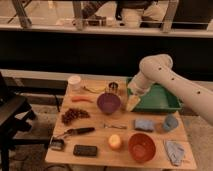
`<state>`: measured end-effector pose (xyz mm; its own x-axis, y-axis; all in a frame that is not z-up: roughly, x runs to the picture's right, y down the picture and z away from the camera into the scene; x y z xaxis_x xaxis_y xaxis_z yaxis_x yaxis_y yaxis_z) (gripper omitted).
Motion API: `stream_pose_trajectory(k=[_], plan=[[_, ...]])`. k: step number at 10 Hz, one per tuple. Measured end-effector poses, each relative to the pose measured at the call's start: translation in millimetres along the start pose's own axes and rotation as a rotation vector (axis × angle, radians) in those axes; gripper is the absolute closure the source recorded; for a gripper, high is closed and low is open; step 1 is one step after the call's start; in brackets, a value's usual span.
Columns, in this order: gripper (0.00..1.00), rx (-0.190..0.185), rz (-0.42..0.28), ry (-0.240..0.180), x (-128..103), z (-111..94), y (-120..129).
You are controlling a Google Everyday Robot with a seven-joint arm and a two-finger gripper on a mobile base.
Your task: Place banana in plastic cup
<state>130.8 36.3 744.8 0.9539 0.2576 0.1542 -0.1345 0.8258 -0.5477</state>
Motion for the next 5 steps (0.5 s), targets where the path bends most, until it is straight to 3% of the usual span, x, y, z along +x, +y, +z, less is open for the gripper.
stream_pose_trajectory(k=[3, 5], plan=[[0.20, -0.001, -0.012, 0.001, -3.0, 5.2, 1.0], [0.20, -0.001, -0.037, -0.014, -15.2, 18.9, -16.5]])
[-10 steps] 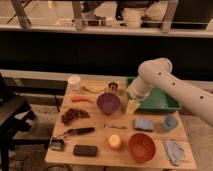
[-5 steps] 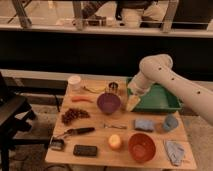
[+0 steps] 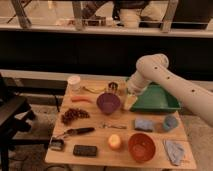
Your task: Place banana in plastic cup
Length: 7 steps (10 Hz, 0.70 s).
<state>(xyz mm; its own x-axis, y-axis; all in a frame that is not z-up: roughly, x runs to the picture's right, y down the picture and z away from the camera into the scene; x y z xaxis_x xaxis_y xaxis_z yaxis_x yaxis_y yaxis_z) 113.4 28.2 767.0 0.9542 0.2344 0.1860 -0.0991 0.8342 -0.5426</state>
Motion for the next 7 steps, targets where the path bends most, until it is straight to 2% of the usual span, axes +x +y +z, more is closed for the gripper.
stream_pose_trajectory(k=[3, 7], plan=[[0.20, -0.012, -0.050, -0.049, -30.7, 32.8, -32.2], [0.20, -0.013, -0.092, -0.128, -63.8, 65.1, -63.4]])
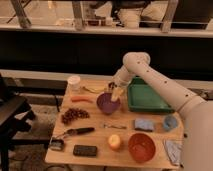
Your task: Place banana in plastic cup
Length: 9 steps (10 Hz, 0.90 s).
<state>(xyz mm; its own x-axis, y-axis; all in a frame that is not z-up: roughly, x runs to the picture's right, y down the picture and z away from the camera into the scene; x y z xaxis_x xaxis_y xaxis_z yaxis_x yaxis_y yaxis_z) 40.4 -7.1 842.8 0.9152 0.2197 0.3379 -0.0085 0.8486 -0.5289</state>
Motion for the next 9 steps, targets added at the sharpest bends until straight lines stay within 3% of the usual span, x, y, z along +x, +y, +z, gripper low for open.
stream_pose_trajectory(k=[5, 9], plan=[[0.20, 0.053, -0.071, -0.108, -58.8, 27.3, -32.7], [0.20, 0.042, -0.101, -0.172, -92.6, 53.0, -40.3]])
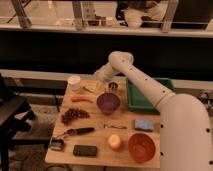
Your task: Place banana in plastic cup
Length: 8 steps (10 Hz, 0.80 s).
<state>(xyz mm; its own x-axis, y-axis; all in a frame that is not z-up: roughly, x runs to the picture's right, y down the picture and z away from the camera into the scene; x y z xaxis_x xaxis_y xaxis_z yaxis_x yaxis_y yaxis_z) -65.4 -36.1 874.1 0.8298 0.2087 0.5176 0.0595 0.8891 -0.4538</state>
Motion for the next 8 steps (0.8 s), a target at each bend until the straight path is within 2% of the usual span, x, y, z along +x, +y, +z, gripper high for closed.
stream_pose_trajectory(k=[4, 8], plan=[[0.20, -0.010, 0.032, -0.024, 0.7, 26.9, -5.6], [0.20, -0.010, 0.079, -0.027, 11.9, 56.0, -25.3]])
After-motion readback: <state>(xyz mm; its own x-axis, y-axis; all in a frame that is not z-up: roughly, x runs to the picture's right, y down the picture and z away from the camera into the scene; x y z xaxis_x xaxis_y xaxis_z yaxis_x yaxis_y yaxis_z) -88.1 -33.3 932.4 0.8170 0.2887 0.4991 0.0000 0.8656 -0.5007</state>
